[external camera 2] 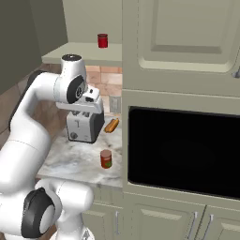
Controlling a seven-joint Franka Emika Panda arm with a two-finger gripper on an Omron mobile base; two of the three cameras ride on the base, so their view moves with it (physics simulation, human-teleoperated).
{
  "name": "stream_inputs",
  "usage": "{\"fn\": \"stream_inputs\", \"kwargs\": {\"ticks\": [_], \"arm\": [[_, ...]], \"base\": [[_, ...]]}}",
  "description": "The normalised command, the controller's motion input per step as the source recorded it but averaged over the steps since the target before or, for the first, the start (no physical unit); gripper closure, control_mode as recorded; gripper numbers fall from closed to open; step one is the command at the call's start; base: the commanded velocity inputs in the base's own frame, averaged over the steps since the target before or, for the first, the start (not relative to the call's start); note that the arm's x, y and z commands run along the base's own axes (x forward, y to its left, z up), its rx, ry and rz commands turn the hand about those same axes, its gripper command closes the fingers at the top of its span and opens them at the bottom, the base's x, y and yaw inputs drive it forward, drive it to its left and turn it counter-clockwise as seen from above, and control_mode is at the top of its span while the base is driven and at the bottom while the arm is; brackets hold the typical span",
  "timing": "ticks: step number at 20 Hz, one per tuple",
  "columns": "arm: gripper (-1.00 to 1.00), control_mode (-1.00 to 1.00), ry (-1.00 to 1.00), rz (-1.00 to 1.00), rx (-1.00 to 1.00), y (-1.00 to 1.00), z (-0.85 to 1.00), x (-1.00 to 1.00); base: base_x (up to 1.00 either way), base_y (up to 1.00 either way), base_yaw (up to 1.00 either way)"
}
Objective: Pick the canned food and boxed food from the counter and place them in the cabinets closest to them.
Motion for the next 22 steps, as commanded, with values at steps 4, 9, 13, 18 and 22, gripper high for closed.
{"fn": "stream_inputs", "kwargs": {"ticks": [4,9,13,18,22], "arm": [[-1.0,-1.0,0.0,0.0,0.0,-0.02,-0.02,-0.02],[-1.0,-1.0,0.0,0.0,0.0,-0.16,-0.09,-0.19],[-1.0,-1.0,0.0,-0.01,0.0,-0.04,-0.04,-0.11],[-1.0,-1.0,0.0,0.0,0.0,-0.02,-0.09,-0.01],[-1.0,-1.0,0.01,0.0,-0.04,-0.01,-0.37,0.0]], "base": [[0.0,0.0,0.0],[0.0,0.0,0.0],[0.0,0.0,0.0],[0.0,0.0,0.0],[0.0,0.0,0.0]]}}
